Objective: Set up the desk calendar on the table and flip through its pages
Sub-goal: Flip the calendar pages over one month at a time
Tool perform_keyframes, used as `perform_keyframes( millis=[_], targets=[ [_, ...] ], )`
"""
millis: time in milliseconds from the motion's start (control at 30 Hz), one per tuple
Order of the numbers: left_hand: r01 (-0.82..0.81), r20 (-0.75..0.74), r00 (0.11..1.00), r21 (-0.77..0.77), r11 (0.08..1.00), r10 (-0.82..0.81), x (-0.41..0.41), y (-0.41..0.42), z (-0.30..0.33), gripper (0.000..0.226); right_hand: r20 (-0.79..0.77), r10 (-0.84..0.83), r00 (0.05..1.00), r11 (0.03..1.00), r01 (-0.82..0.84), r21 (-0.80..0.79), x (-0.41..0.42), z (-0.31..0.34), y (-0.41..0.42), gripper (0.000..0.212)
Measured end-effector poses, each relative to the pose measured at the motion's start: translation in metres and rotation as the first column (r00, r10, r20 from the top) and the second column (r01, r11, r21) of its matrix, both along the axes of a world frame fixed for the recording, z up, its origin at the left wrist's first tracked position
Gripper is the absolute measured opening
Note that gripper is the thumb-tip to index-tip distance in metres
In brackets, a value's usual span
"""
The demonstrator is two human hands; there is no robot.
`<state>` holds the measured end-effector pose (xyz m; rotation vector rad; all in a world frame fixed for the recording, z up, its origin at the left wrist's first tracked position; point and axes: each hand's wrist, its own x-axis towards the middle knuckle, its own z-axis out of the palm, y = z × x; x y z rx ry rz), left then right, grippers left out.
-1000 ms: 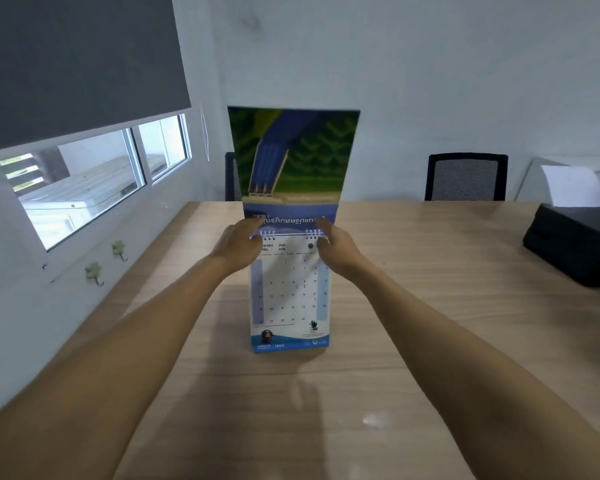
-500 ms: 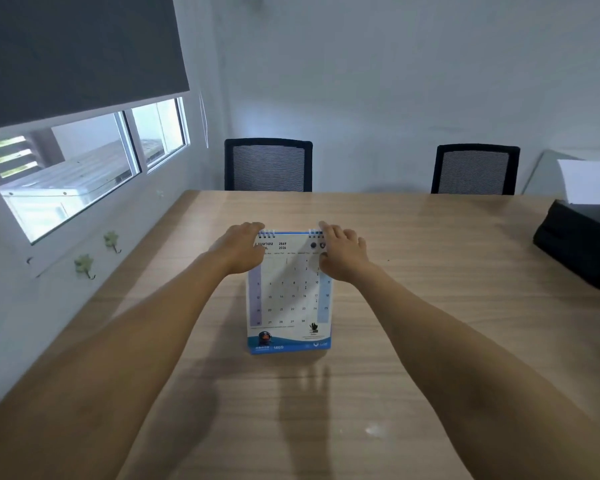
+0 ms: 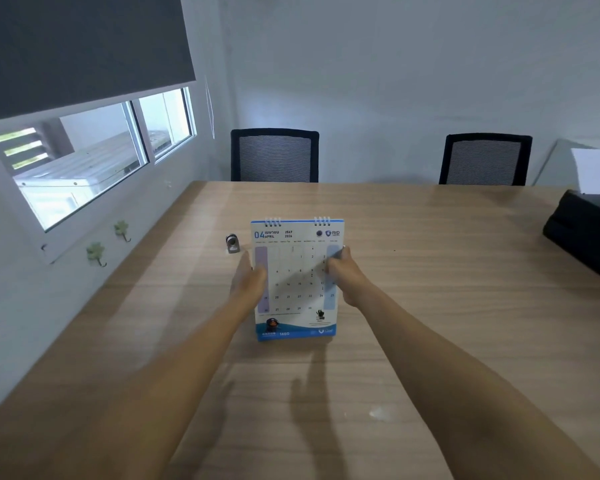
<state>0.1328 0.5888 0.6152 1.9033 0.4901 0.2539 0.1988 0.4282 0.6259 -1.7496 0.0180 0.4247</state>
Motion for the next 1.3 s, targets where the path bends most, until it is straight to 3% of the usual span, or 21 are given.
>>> perform_keyframes(
  millis=[100,267,367,500,567,667,733,833,933,1000,1100,1200,1300],
  targets=[
    [0.036,-0.032,0.999,0.01,0.999,-0.036,-0.004,-0.005,-0.002,0.04,-0.016,0.019,1.0,1.0,-0.019,-0.022,-0.004,-0.001,0.0,0.068],
    [0.062,-0.078,0.995,0.039,0.997,-0.059,-0.002,0.001,-0.005,0.052,0.007,0.023,1.0,0.999,-0.022,-0.042,-0.015,0.008,-0.004,0.049],
    [-0.005,-0.096,0.995,0.087,0.996,0.013,-0.009,-0.003,0.004,0.045,0.037,0.015,0.999,0.997,-0.012,-0.07,-0.02,0.011,-0.008,0.038],
    [-0.125,-0.072,0.988,0.147,0.981,0.137,-0.015,0.001,0.009,0.038,0.095,-0.118,0.988,0.988,0.126,-0.084,-0.026,0.014,-0.015,0.038],
    [-0.16,-0.039,0.985,0.153,0.975,0.168,-0.018,0.006,0.012,0.02,0.132,-0.153,0.979,0.983,0.165,-0.084,-0.025,0.015,-0.02,0.032],
    [-0.209,-0.01,0.978,0.069,0.975,0.21,-0.019,0.018,0.014,0.017,0.138,-0.214,0.967,0.969,0.228,-0.096,-0.024,0.022,-0.025,0.006],
    [-0.233,-0.007,0.972,-0.031,0.972,0.233,-0.018,0.025,0.015,0.016,0.097,-0.237,0.967,0.965,0.246,-0.095,-0.024,0.026,-0.028,0.027],
    [-0.237,-0.034,0.971,-0.171,0.956,0.235,-0.016,0.032,0.018,0.01,0.015,-0.22,0.975,0.97,0.22,-0.106,-0.022,0.031,-0.032,0.032],
    [-0.227,-0.033,0.973,-0.269,0.936,0.226,-0.019,0.034,0.027,0.006,-0.072,-0.183,0.981,0.983,0.181,-0.03,-0.021,0.038,-0.037,0.016],
    [-0.221,-0.039,0.974,-0.357,0.908,0.222,-0.02,0.034,0.036,0.016,-0.126,-0.154,0.98,0.984,0.164,0.068,-0.02,0.041,-0.04,0.008],
    [-0.133,-0.007,0.989,-0.507,0.852,0.151,-0.024,0.033,0.055,0.008,-0.164,-0.072,0.984,0.981,0.099,0.167,-0.018,0.051,-0.046,0.012],
    [0.016,0.088,0.996,-0.44,0.898,0.025,-0.026,0.035,0.075,0.011,-0.123,-0.049,0.991,0.959,0.081,0.271,-0.016,0.064,-0.049,0.023],
    [0.105,0.214,0.976,-0.617,0.78,0.039,-0.016,0.034,0.089,0.021,-0.109,-0.037,0.993,0.844,0.089,0.528,-0.013,0.077,-0.041,0.024]
  ],
)
